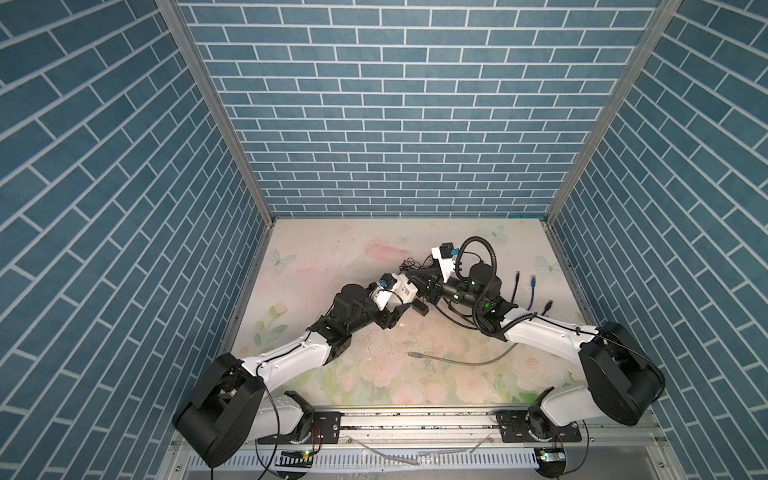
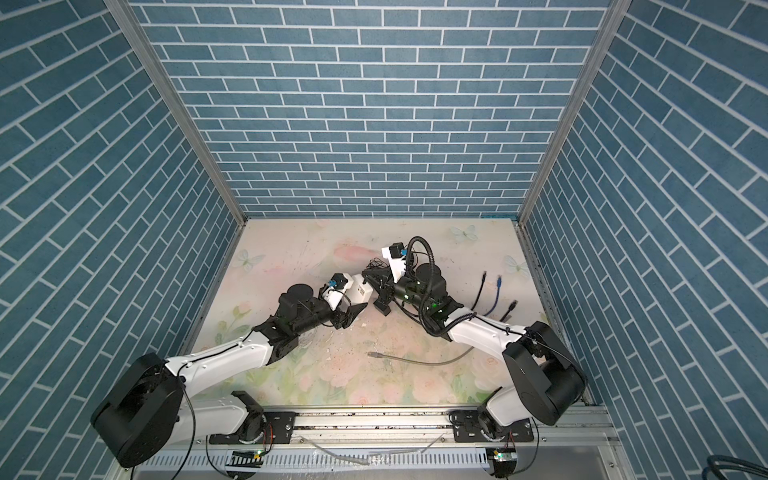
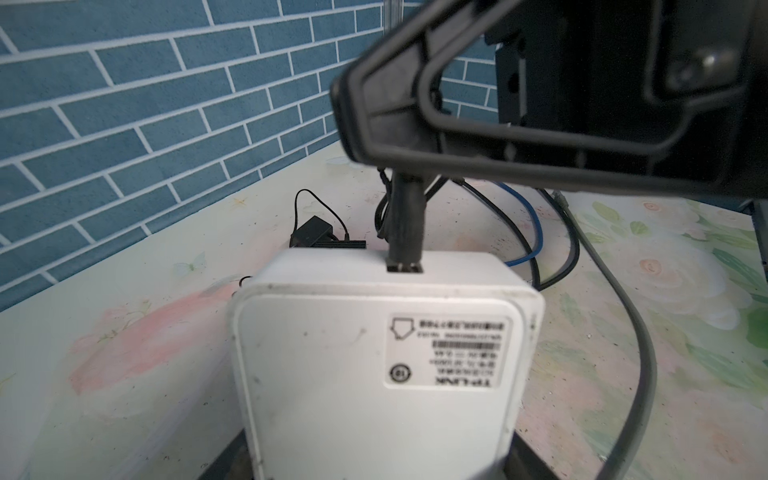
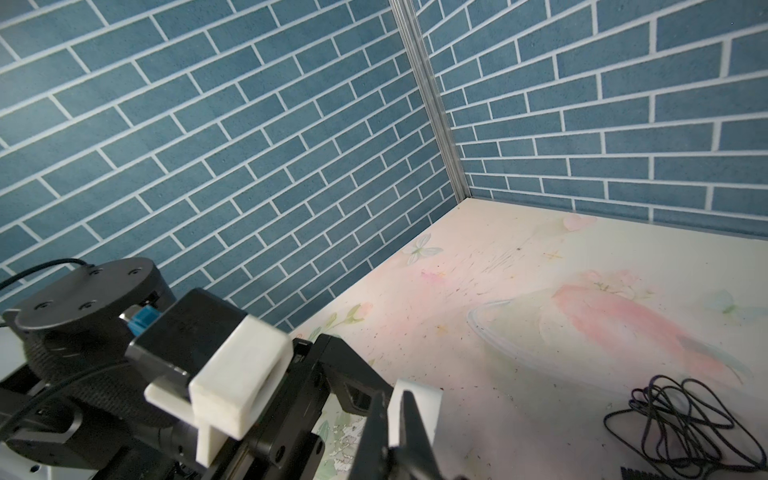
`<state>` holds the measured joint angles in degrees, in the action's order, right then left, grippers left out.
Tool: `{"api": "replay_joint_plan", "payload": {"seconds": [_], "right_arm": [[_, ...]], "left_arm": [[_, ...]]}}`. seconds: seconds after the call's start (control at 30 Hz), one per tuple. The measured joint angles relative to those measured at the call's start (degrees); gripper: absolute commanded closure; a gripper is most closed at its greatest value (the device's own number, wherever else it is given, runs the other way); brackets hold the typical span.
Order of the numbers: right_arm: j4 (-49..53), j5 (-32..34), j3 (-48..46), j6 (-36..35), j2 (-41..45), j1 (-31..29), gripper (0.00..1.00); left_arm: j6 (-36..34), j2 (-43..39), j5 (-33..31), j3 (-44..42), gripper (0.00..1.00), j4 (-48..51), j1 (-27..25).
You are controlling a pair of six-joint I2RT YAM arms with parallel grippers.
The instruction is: Insert the plug into the switch port
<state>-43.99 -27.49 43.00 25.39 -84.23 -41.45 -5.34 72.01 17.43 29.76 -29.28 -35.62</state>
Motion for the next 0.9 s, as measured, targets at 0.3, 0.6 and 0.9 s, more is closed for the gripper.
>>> {"api": "replay_joint_plan", "payload": {"seconds": [0.3,0.6,0.9], "right_arm": [[-0.2,0.8,2.5,0.0,-3.5,-0.1,1.00],[-2.4,3.5,2.3,0.2,-4.7,-0.5,1.00],[-6.8,5.2,0.4,1.4,-5.4,-0.6,1.00]], "left_arm": [[-0.5,0.0,-1.8,2.7,0.42,5.0,0.6],[-0.7,1.9,-3.5,4.0,0.43,4.5,0.6],[-0.5,4.7,-3.9,4.1,0.43,0.4,0.6]]}}
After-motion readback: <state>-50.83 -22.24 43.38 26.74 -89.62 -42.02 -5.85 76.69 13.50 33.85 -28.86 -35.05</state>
